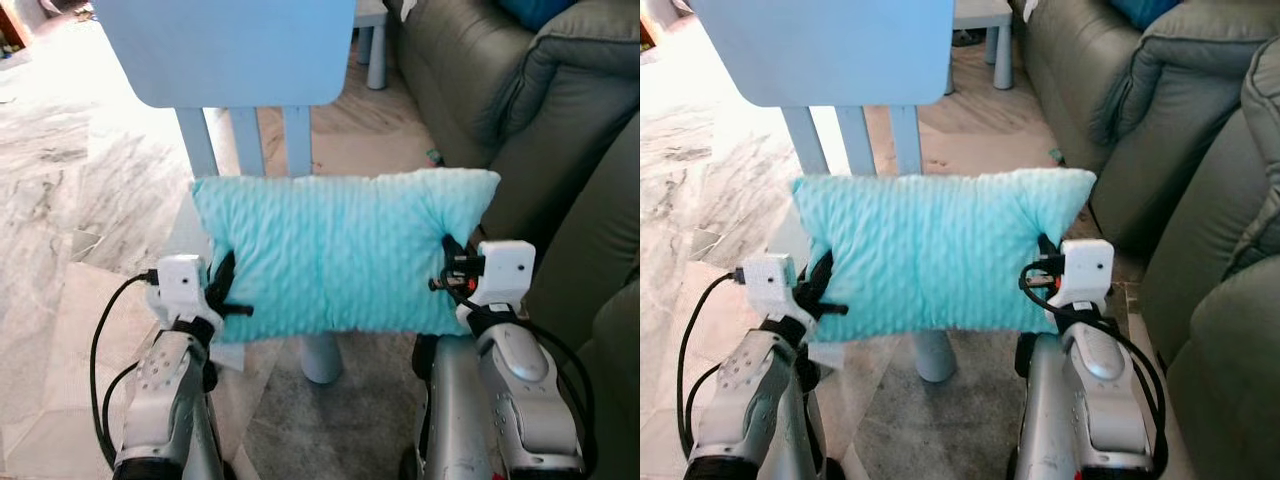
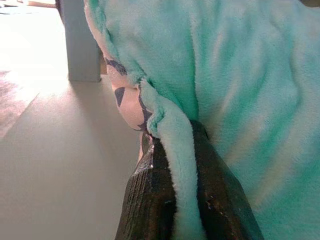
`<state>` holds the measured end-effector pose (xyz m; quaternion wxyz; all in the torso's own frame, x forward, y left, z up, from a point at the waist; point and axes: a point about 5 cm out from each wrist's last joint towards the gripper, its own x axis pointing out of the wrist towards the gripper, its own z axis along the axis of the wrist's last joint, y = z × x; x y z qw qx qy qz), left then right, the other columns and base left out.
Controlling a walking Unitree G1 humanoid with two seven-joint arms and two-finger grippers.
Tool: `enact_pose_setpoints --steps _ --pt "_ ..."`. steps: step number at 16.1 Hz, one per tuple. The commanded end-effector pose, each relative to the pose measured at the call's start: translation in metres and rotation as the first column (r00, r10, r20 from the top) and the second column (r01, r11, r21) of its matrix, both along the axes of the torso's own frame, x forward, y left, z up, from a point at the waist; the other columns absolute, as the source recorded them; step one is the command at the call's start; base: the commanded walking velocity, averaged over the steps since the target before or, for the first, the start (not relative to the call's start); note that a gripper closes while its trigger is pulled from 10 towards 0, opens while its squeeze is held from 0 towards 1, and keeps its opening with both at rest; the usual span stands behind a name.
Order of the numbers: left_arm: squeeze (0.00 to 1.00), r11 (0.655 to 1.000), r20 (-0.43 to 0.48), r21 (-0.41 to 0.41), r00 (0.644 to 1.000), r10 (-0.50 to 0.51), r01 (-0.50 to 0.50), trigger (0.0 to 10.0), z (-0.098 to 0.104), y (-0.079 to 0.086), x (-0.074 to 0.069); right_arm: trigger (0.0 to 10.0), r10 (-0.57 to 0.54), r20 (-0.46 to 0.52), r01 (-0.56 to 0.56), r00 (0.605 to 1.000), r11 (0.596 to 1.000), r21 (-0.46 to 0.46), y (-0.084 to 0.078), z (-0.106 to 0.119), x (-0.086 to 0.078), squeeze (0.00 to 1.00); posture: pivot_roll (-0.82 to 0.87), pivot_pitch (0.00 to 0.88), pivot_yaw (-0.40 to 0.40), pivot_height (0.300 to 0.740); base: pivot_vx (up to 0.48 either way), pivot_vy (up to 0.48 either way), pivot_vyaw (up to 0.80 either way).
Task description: Move the pillow to the sofa
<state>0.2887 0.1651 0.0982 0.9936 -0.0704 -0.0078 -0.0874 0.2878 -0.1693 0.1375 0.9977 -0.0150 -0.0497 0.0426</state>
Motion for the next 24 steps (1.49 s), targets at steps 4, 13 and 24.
enact_pose_setpoints --steps 4,13,24 --pt "0.00 0.999 0.031 0.020 0.999 0.038 -0.038 0.0 0.008 0.009 -0.001 0.0 0.005 0.057 -0.004 0.998 1.000 -0.009 0.009 0.015 0.005 0.00 -0.12 0.000 0.041 0.320 0.000 0.000 0.00" --pt "0.00 1.000 0.020 -0.004 1.000 0.002 -0.001 0.0 0.006 -0.003 0.003 0.0 -0.022 0.063 0.021 0.998 1.000 0.014 0.010 0.021 0.006 0.00 -0.16 0.000 0.038 0.320 0.000 0.000 0.00" --pt "0.00 1.000 0.027 -0.023 0.999 0.022 -0.021 0.0 0.010 -0.003 0.009 0.0 -0.048 0.084 0.045 0.995 0.998 0.032 0.007 0.026 0.012 0.00 -0.17 0.000 0.041 0.370 0.000 0.000 0.00"
